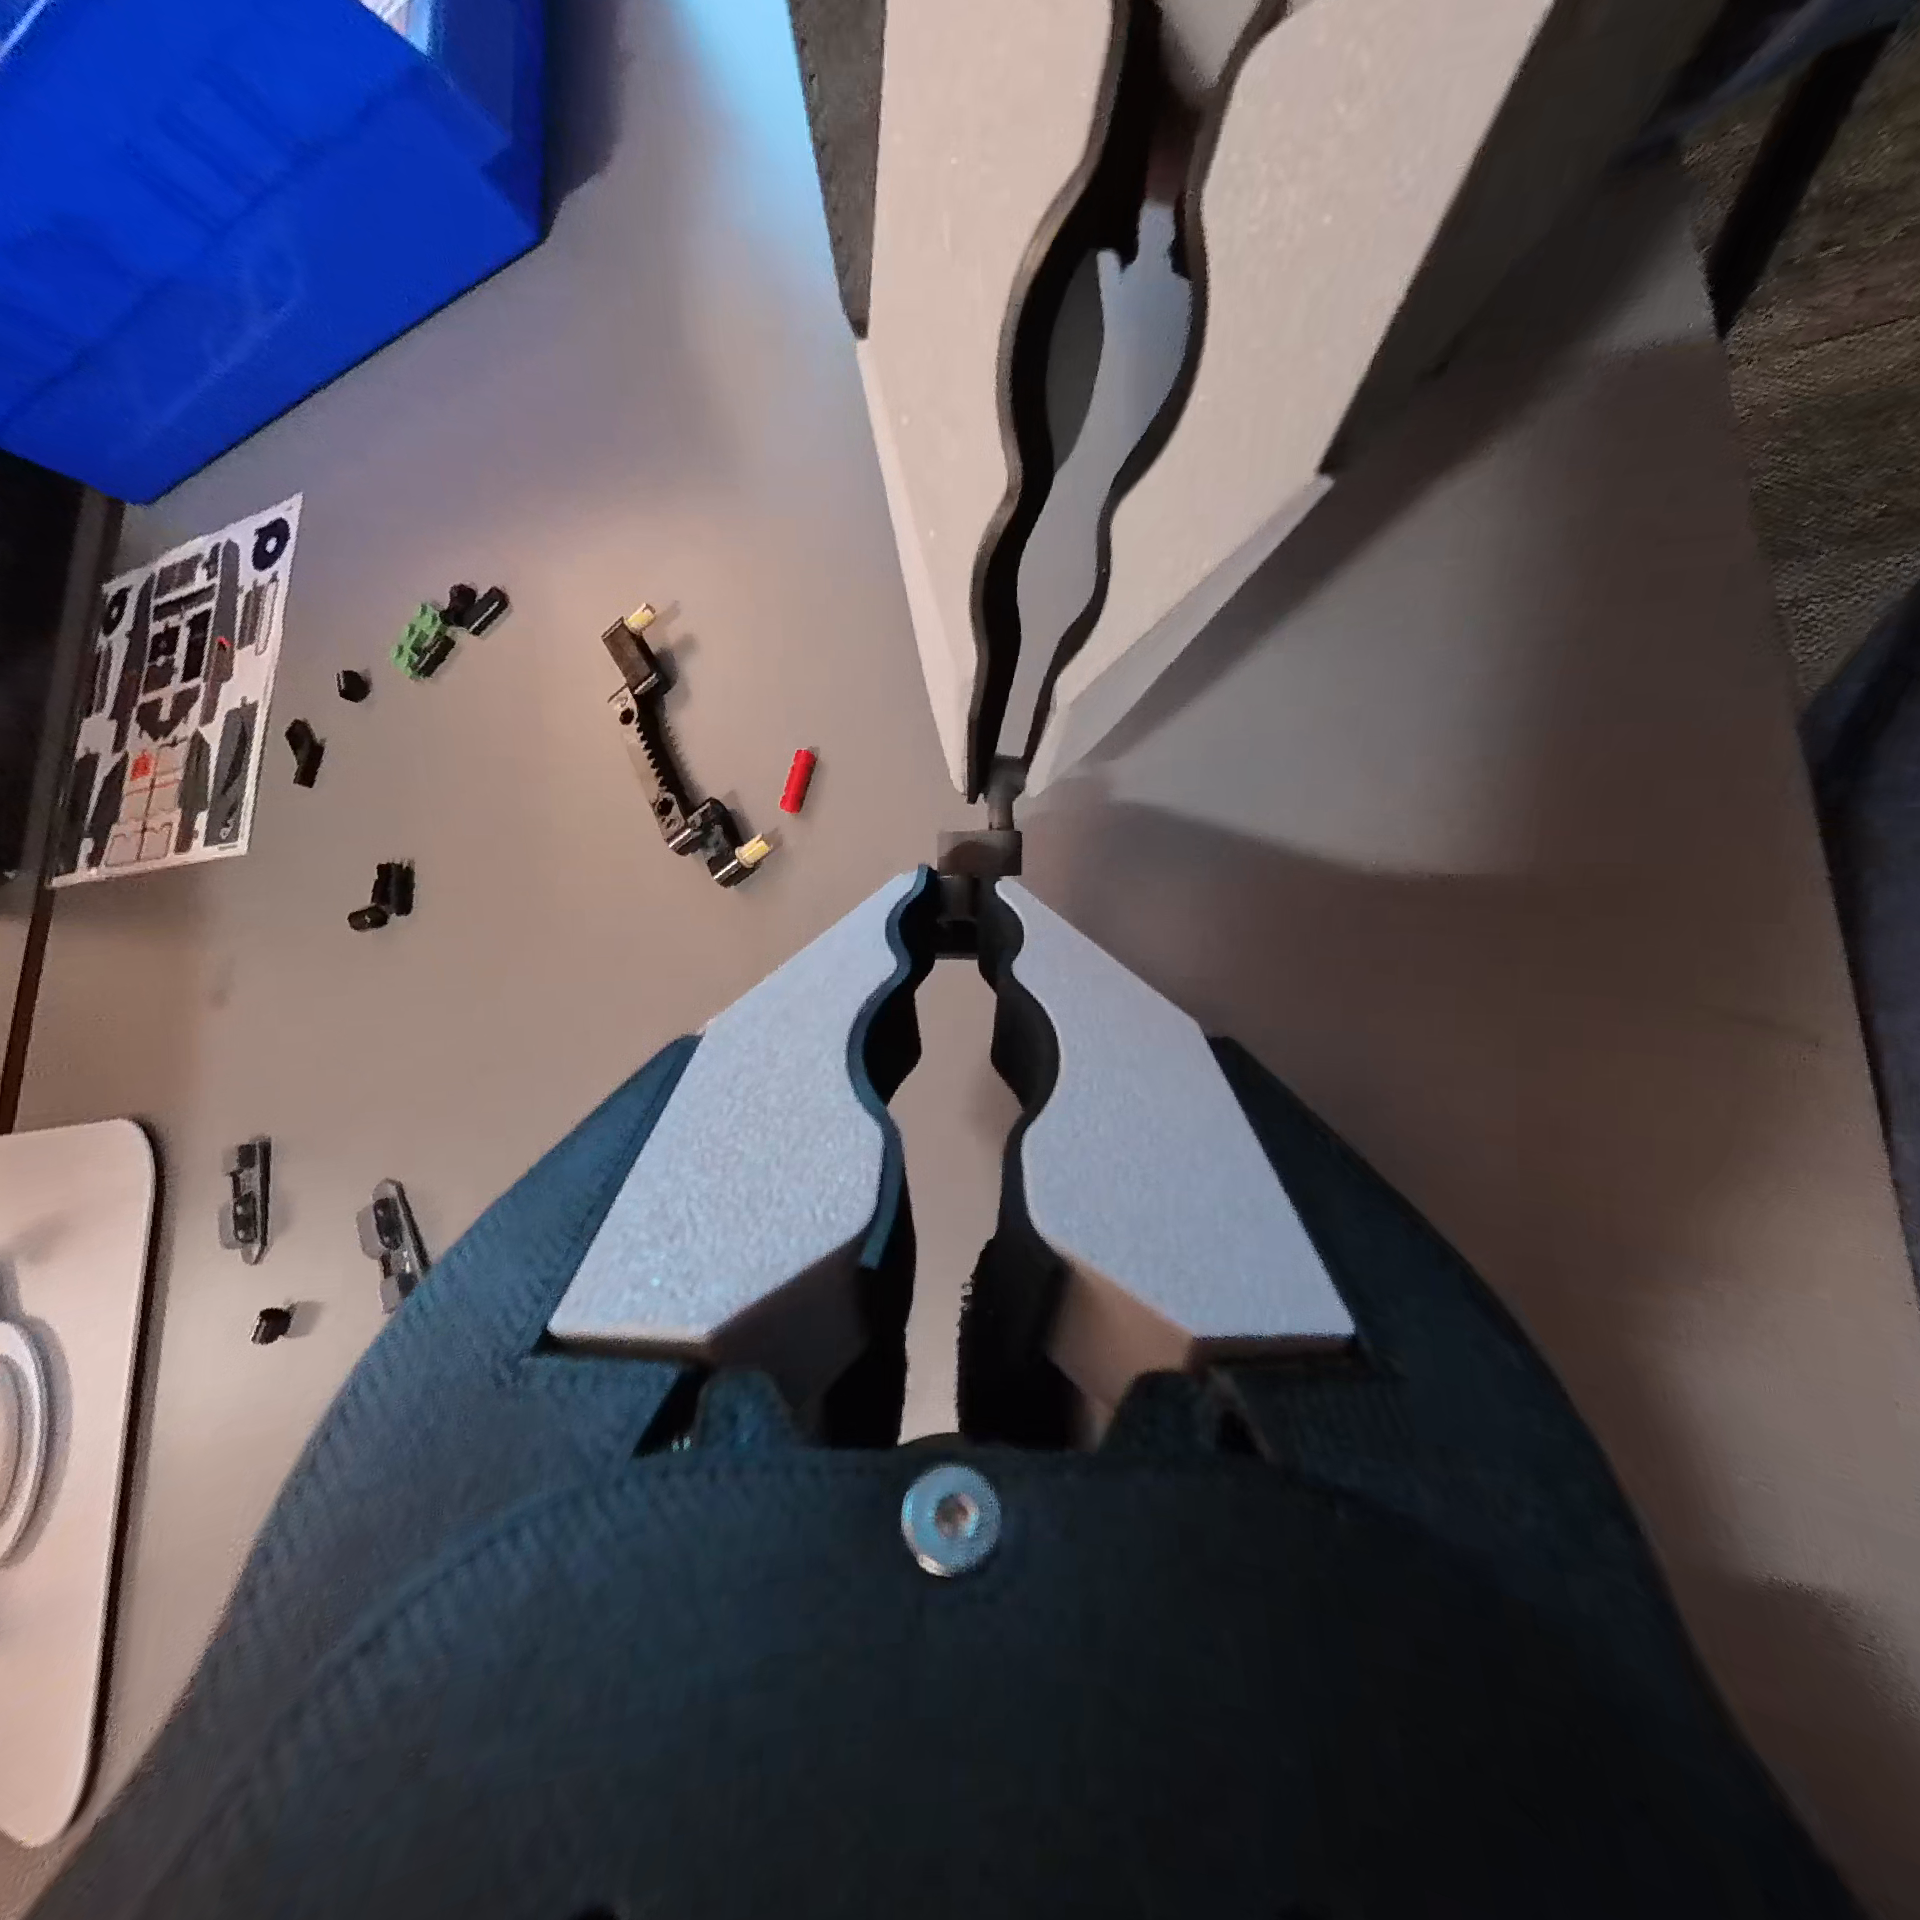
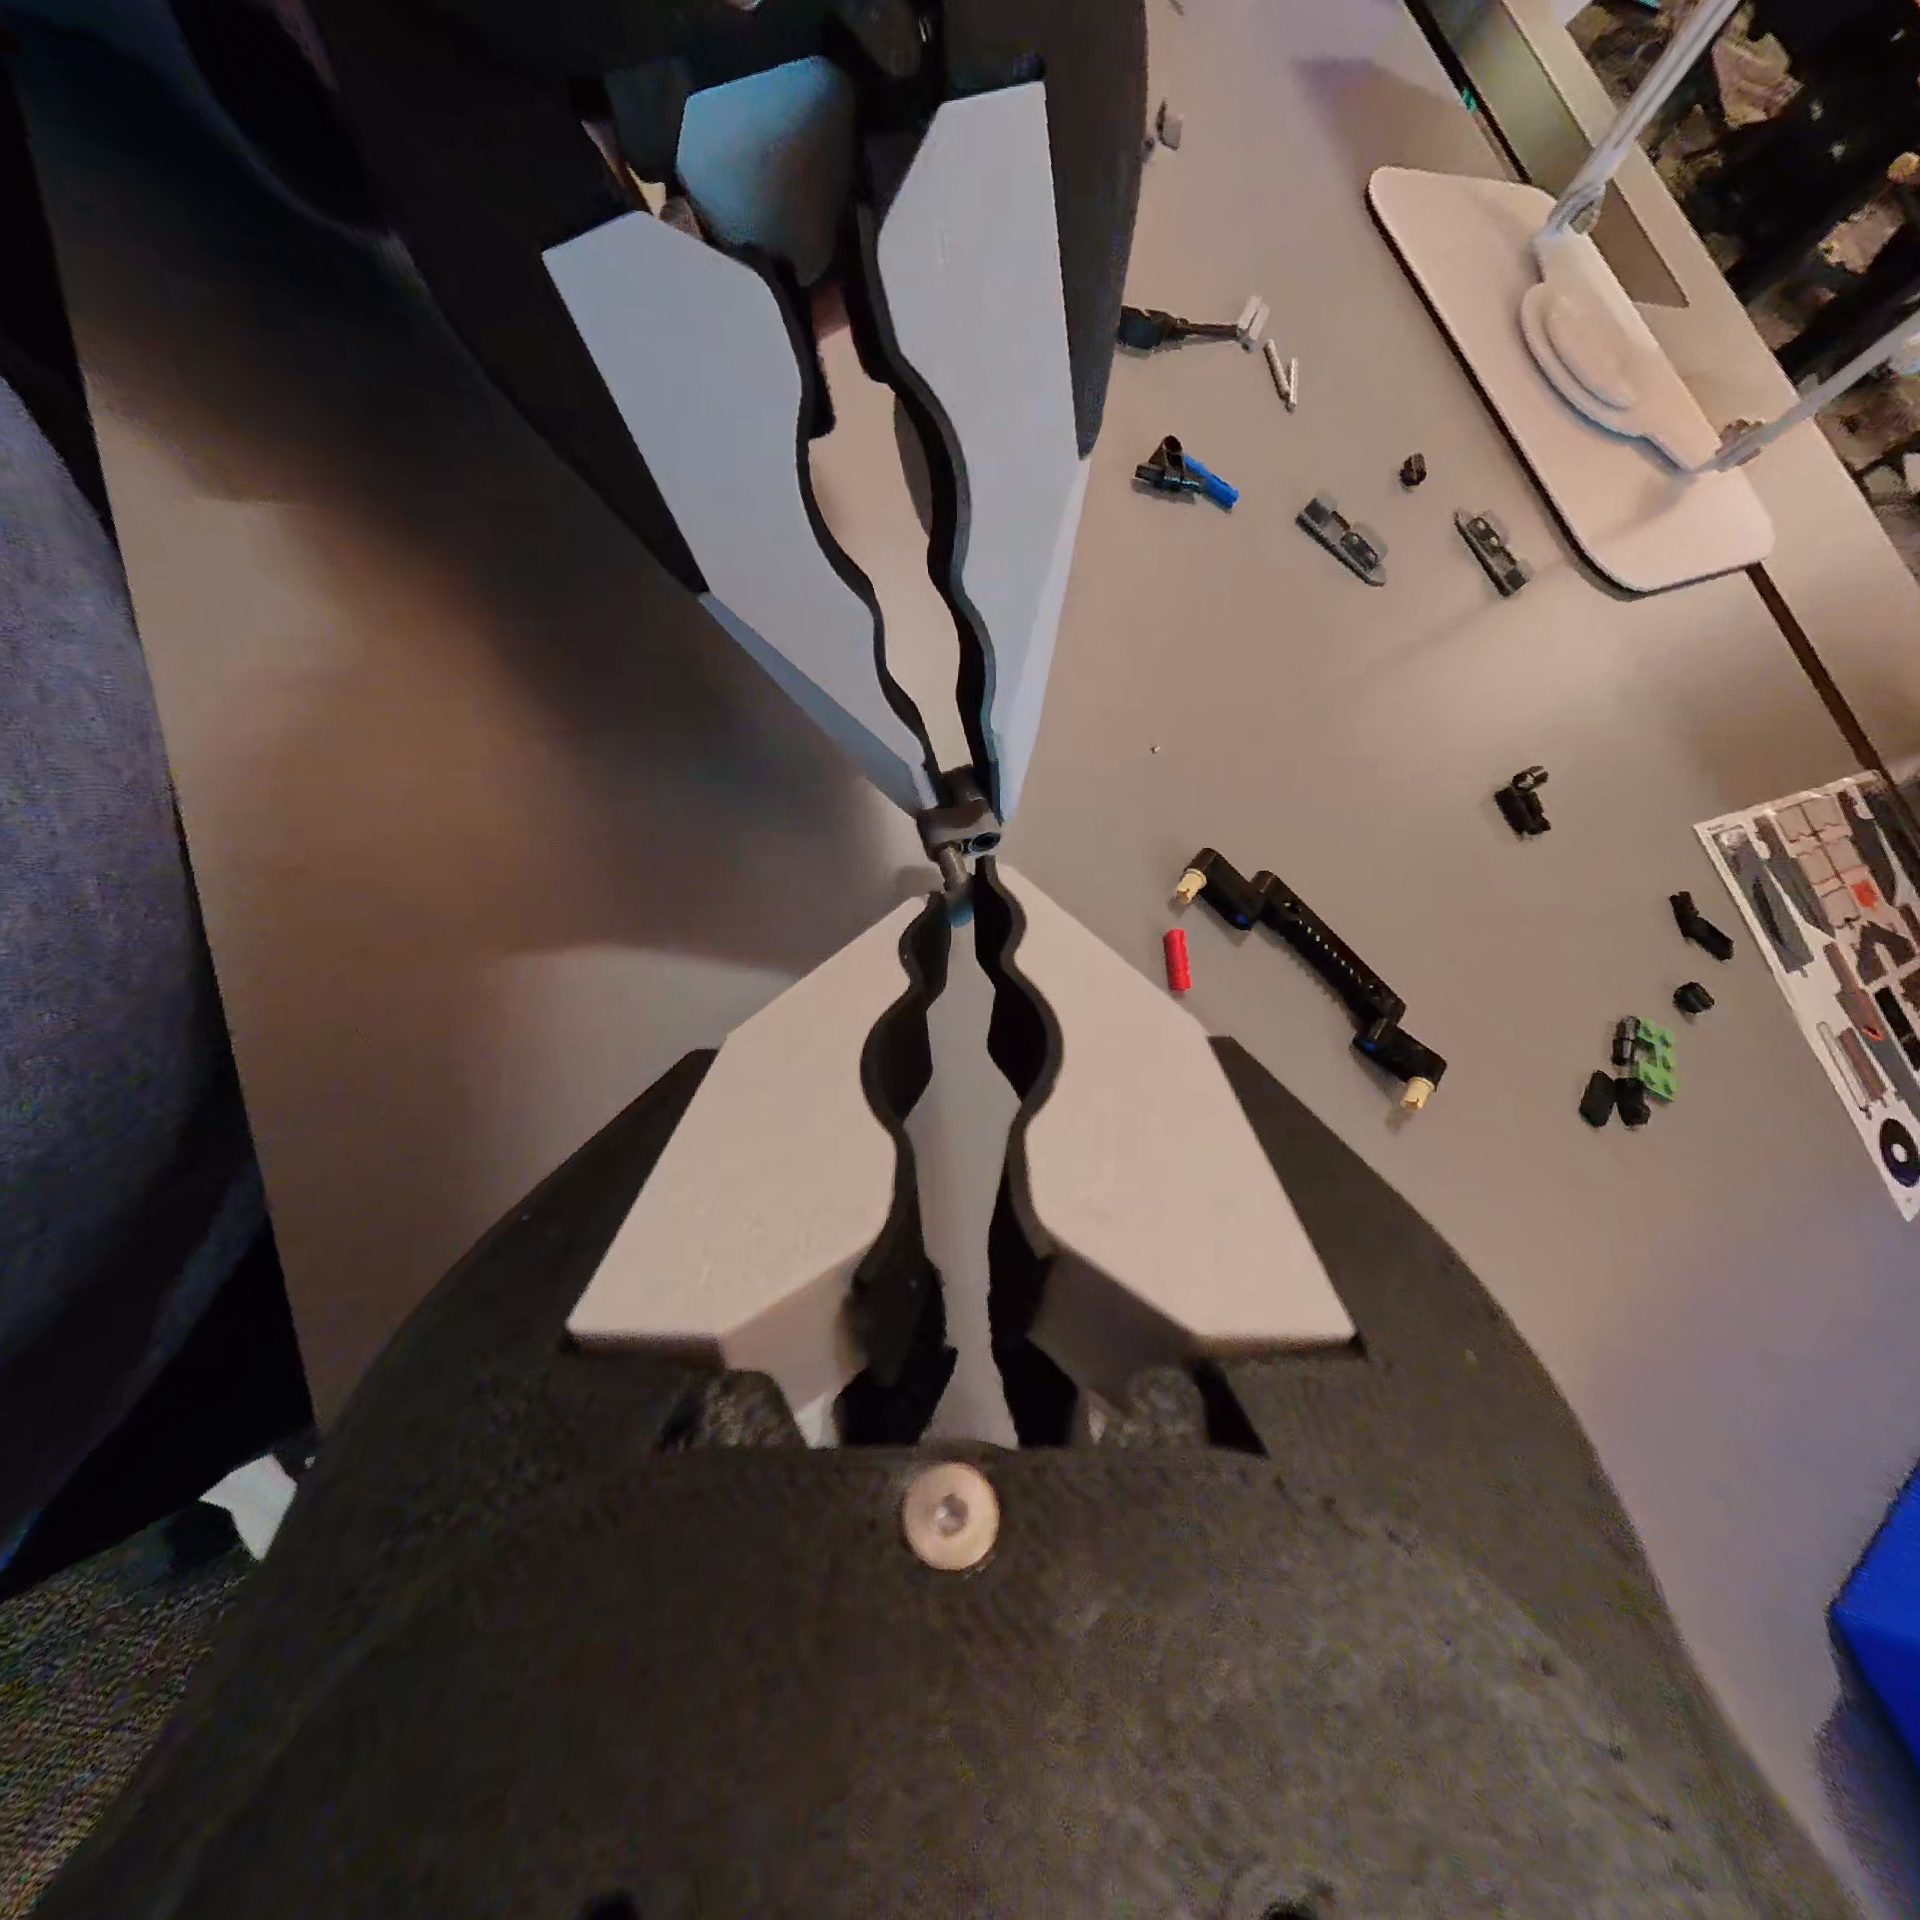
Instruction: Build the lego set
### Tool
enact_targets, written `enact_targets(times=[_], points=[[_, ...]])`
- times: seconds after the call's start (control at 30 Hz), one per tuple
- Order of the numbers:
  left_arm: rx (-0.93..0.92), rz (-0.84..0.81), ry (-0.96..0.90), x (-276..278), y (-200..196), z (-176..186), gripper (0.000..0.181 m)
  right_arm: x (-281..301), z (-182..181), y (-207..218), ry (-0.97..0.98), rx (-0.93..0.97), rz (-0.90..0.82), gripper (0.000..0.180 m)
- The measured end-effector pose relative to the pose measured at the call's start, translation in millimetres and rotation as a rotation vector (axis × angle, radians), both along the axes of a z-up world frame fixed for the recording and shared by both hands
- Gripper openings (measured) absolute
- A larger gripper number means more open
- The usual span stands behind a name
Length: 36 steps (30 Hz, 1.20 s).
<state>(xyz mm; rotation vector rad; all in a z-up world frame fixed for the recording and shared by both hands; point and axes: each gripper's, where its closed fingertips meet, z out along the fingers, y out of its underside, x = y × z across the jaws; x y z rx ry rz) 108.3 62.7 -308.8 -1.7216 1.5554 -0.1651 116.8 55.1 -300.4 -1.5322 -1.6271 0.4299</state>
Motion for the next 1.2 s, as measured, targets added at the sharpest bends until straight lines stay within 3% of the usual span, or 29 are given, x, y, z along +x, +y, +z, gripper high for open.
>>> enact_targets(times=[0.03,0.63,1.2], points=[[-0.002,0.013,0.009,-0.7,1.4,-0.7,0.004,-0.3,-0.7,1.4,-0.006,0.009,-0.016,0.002],[0.002,0.129,0.152,-3.9,7.8,-14.8,0.004,-3.9,-13.6,7.1,-0.091,0.052,-0.112,0.002],[-0.049,0.108,0.127,-0.6,10.0,-21.1,0.005,6.6,-14.8,9.5,0.024,-0.171,-0.055,0.0]])
